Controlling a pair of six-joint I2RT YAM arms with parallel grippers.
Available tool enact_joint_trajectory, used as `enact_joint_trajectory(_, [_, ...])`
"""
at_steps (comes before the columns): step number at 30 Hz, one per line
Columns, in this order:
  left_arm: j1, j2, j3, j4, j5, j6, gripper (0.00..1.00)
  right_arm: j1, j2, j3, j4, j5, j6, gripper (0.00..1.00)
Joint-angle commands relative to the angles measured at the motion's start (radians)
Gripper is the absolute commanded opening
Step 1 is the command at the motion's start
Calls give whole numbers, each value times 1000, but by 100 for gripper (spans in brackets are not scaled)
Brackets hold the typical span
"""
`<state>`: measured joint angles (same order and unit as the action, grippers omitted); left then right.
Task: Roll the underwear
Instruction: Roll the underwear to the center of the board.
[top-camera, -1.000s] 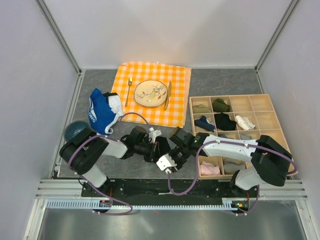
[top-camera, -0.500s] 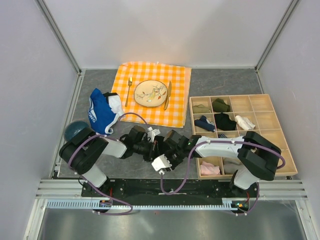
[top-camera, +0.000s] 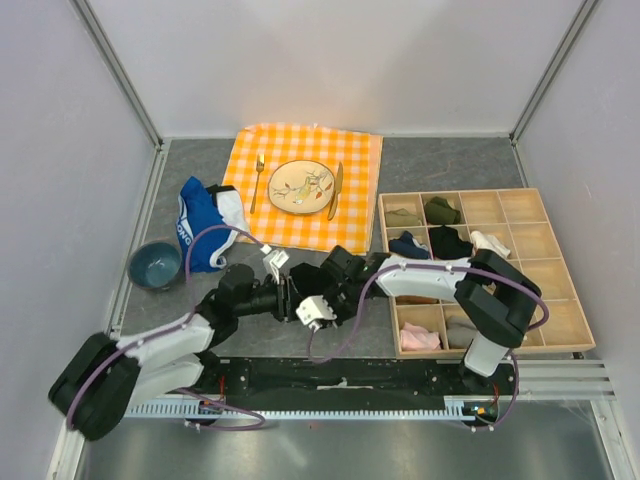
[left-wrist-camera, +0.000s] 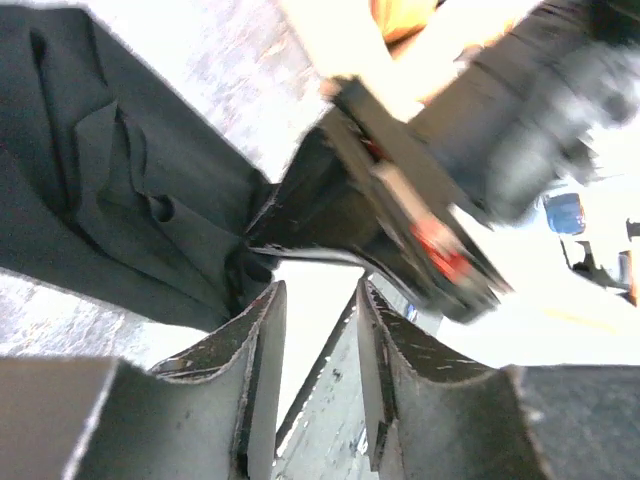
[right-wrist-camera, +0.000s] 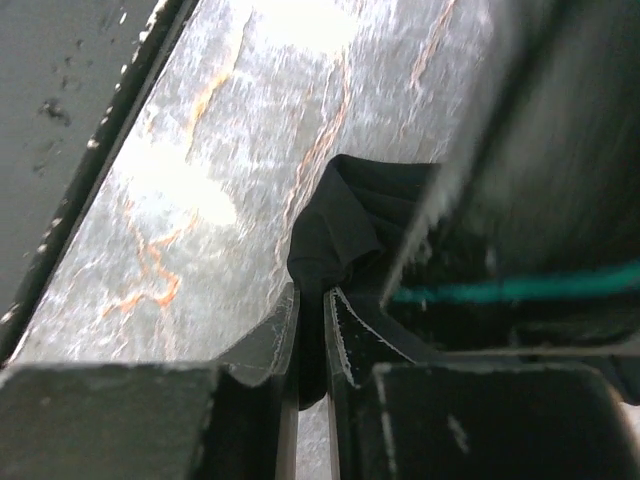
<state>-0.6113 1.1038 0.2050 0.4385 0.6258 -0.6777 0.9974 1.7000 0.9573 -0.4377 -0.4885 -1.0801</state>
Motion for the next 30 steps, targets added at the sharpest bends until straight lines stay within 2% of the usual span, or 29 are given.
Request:
enact_joint_trajectory(1, [-102,-313,-91,80,-216,130,42,-127,84,104,-306,-230,-1,11])
enact_joint_trajectory(2, [-172,-384,-102,63,-251,198,42,-155,105,130,-359,-277,-24,11])
enact_joint_trajectory(3, [-206,-439,-119,45,-294,231,43,-178,130,165,-475,-318,-55,11])
enact_joint_trajectory(4, [-237,-538,-131,22,-352,257,43,-216,176,213,-516,-347,-66,11])
enact_joint_trajectory(7, [-343,-640,-182,28,-425,334,46,-243,271,286,-647,-406,-112,11])
enact_joint_trajectory(9, [-401,-634,-187,28,-436,383,47,-247,318,317,-702,-429,-103,11])
enact_joint_trajectory(16, [-519,-388,-92,12,-471,556,54,-273,490,446,-817,-466,-69,12])
enact_joint_trajectory(25, [-683,-87,17,77,-641,877,60,-298,550,480,-848,-476,-55,13])
enact_joint_trajectory(30, [-714,66,86,92,-678,941,61,-298,566,488,-855,-479,-55,13])
